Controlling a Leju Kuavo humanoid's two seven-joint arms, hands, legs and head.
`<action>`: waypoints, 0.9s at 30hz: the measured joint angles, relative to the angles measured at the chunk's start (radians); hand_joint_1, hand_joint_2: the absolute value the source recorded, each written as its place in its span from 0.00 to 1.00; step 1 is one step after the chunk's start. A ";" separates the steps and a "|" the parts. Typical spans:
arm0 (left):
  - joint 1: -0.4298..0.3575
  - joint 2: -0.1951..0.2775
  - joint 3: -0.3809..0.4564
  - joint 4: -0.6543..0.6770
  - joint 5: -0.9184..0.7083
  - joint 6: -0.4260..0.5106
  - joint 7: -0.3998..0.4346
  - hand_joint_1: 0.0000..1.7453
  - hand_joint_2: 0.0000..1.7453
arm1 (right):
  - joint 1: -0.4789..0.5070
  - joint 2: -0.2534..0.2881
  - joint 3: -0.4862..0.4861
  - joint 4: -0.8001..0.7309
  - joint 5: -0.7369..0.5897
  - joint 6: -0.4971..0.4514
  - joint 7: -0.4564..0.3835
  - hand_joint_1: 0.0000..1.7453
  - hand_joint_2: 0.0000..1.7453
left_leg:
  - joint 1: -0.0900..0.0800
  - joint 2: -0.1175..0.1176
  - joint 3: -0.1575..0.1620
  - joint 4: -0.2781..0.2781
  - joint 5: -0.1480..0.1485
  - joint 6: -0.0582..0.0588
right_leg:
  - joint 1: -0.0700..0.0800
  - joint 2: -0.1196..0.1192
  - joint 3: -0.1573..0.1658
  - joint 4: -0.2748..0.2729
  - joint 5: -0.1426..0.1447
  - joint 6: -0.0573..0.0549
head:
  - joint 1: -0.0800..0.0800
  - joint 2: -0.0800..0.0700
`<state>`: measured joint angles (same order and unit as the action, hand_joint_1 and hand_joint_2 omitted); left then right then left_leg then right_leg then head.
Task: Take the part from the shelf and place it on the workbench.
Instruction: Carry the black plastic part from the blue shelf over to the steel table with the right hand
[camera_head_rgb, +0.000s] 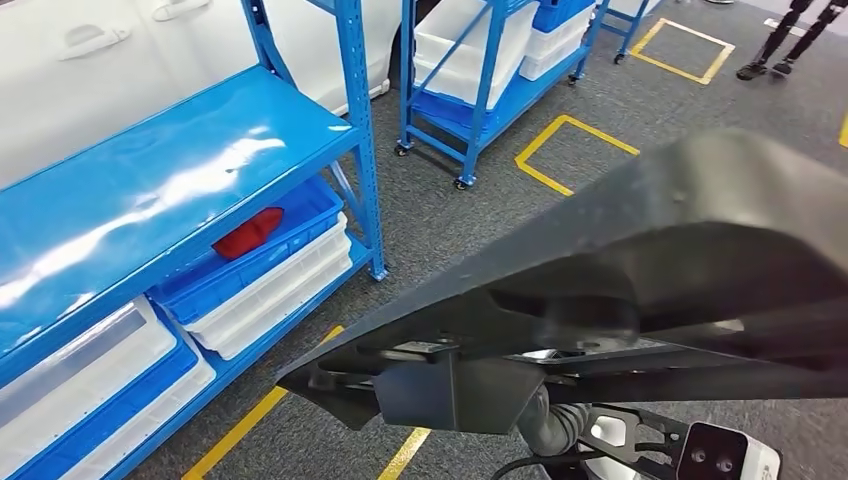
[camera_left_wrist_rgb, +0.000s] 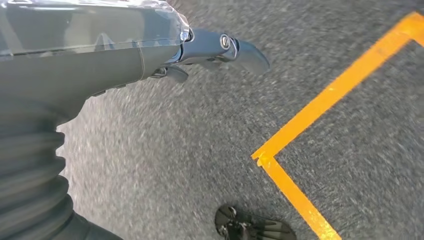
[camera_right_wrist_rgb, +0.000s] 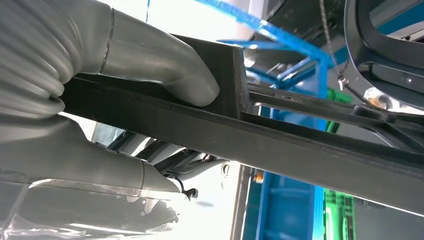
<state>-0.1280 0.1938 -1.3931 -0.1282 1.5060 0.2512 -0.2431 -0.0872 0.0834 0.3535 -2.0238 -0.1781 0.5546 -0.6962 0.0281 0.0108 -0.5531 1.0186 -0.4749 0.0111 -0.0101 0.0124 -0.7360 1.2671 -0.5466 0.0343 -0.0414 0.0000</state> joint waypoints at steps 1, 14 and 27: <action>0.000 0.002 -0.003 0.000 0.000 -0.005 -0.004 0.00 1.00 | 0.001 -0.005 0.000 0.000 -0.002 -0.001 0.000 1.00 1.00 | -0.003 0.016 0.000 0.000 -0.001 0.001 | -0.001 -0.006 -0.019 0.037 -0.007 0.000 | 0.000 0.000; -0.010 0.020 -0.026 0.000 0.006 -0.020 -0.010 0.00 1.00 | 0.024 -0.019 0.006 -0.011 0.003 0.048 0.000 1.00 1.00 | -0.007 0.011 -0.035 0.141 -0.108 -0.041 | 0.012 -0.009 0.145 -0.276 0.122 -0.069 | 0.000 0.000; -0.004 0.010 -0.023 0.000 0.007 -0.017 -0.009 0.00 1.00 | -0.003 -0.014 0.029 0.022 0.009 0.039 0.002 1.00 1.00 | 0.001 -0.051 -0.004 -0.003 0.010 -0.010 | 0.010 0.079 0.107 -0.213 0.097 -0.023 | 0.000 0.000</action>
<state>-0.1319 0.2036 -1.4157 -0.1280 1.5126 0.2340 -0.2520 -0.0901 0.0698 0.3824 -2.0020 -0.1691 0.5936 -0.6943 0.0291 -0.0404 -0.5569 1.0152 -0.4653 0.0009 -0.0002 0.0911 -0.6288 1.0538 -0.4496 0.0113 -0.0413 0.0000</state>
